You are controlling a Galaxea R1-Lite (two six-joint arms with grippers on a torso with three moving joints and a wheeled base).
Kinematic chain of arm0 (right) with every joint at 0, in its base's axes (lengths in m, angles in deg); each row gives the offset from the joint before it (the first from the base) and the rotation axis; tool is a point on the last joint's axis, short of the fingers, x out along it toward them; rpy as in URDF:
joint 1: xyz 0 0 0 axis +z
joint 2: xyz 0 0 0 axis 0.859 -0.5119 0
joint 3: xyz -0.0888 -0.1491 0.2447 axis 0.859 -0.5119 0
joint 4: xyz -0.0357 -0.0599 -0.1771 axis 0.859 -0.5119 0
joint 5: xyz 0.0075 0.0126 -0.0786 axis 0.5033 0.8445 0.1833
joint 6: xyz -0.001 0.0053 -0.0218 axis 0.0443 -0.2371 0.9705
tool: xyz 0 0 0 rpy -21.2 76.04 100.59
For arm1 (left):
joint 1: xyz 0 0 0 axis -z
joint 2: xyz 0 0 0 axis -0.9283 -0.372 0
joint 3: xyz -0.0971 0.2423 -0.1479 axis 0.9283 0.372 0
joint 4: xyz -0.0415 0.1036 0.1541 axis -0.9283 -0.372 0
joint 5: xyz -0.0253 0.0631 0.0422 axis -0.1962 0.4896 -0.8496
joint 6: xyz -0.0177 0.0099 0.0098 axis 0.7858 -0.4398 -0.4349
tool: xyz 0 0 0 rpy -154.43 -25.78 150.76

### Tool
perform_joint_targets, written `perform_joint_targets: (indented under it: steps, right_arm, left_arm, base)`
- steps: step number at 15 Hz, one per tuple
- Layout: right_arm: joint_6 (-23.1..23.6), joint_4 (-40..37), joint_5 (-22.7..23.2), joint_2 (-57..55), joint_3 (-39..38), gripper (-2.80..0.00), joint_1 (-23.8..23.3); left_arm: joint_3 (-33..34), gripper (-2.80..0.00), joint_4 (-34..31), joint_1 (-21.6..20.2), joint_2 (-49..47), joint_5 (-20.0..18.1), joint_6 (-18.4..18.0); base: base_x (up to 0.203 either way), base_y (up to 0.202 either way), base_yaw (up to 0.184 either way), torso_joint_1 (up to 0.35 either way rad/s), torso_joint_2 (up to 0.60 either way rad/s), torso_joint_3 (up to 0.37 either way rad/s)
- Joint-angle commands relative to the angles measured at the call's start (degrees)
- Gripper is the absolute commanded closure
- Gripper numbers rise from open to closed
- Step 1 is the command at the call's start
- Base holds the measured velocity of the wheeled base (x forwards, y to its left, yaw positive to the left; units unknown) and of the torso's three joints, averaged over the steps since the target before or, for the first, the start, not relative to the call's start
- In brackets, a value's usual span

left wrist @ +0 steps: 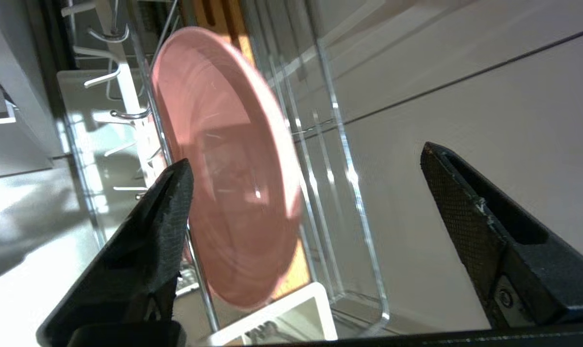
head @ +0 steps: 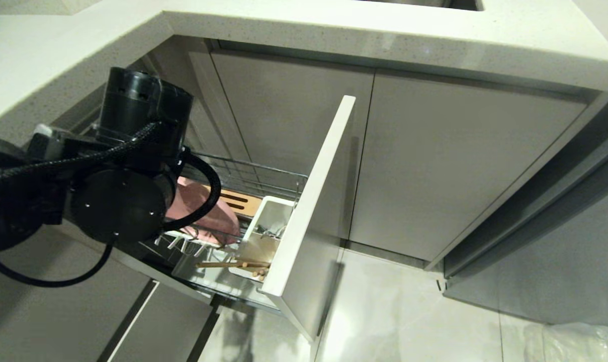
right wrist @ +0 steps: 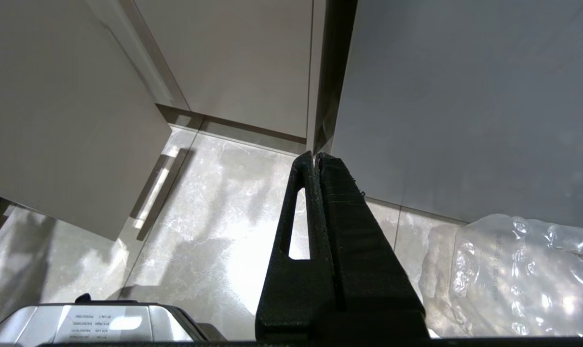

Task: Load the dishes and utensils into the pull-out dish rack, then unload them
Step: Pick up the bowl and place it in the cupboard

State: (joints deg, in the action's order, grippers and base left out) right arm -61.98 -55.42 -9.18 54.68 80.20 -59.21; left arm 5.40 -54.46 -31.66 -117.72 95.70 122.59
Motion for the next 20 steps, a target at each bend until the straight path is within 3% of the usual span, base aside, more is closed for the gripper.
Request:
perform_joint_targets:
  steps: [1, 2, 6, 9, 13, 15, 16, 17, 20]
  right_arm:
    - [-0.02, 0.00, 0.00, -0.02, 0.00, 0.00, 0.00]
    - [-0.02, 0.00, 0.00, -0.02, 0.00, 0.00, 0.00]
    - [-0.02, 0.00, 0.00, -0.02, 0.00, 0.00, 0.00]
    - [-0.02, 0.00, 0.00, -0.02, 0.00, 0.00, 0.00]
    - [-0.02, 0.00, 0.00, -0.02, 0.00, 0.00, 0.00]
    - [-0.02, 0.00, 0.00, -0.02, 0.00, 0.00, 0.00]
    - [-0.02, 0.00, 0.00, -0.02, 0.00, 0.00, 0.00]
    - [-0.02, 0.00, 0.00, -0.02, 0.00, 0.00, 0.00]
    - [-0.02, 0.00, 0.00, -0.02, 0.00, 0.00, 0.00]
  left_arm:
    - [-0.07, -0.87, -0.59, 0.63, 2.94, 0.37, 0.44]
    - [-0.10, 0.00, -1.33, 1.04, 4.16, 0.37, 0.24]
    - [-4.35, 0.00, -5.82, 3.70, 7.53, 0.10, -1.50]
    - [-10.29, 0.00, -6.23, 6.31, 8.54, 0.18, -7.88]
    - [-19.89, 0.00, -6.39, 7.82, 8.55, -0.57, -21.49]
    - [-22.85, 0.00, -8.37, 8.08, 8.63, -1.38, -31.73]
    - [-24.55, 0.00, -12.92, 8.01, 9.48, -1.54, -35.91]
    - [-25.96, 0.00, -17.66, 7.70, 10.63, -1.61, -37.53]
    - [-31.33, 0.00, -35.82, 5.08, 12.08, -0.74, -38.93]
  base:
    - [0.000, 0.000, 0.000, 0.000, 0.00, 0.000]
    - [0.000, 0.000, 0.000, 0.000, 0.00, 0.000]
    - [0.000, 0.000, 0.000, 0.000, 0.00, 0.000]
    - [0.000, 0.000, 0.000, 0.000, 0.00, 0.000]
    - [0.000, 0.000, 0.000, 0.000, 0.00, 0.000]
    - [0.000, 0.000, 0.000, 0.000, 0.00, 0.000]
    - [0.000, 0.000, 0.000, 0.000, 0.00, 0.000]
    - [0.000, 0.000, 0.000, 0.000, 0.00, 0.000]
    - [0.000, 0.000, 0.000, 0.000, 0.00, 0.000]
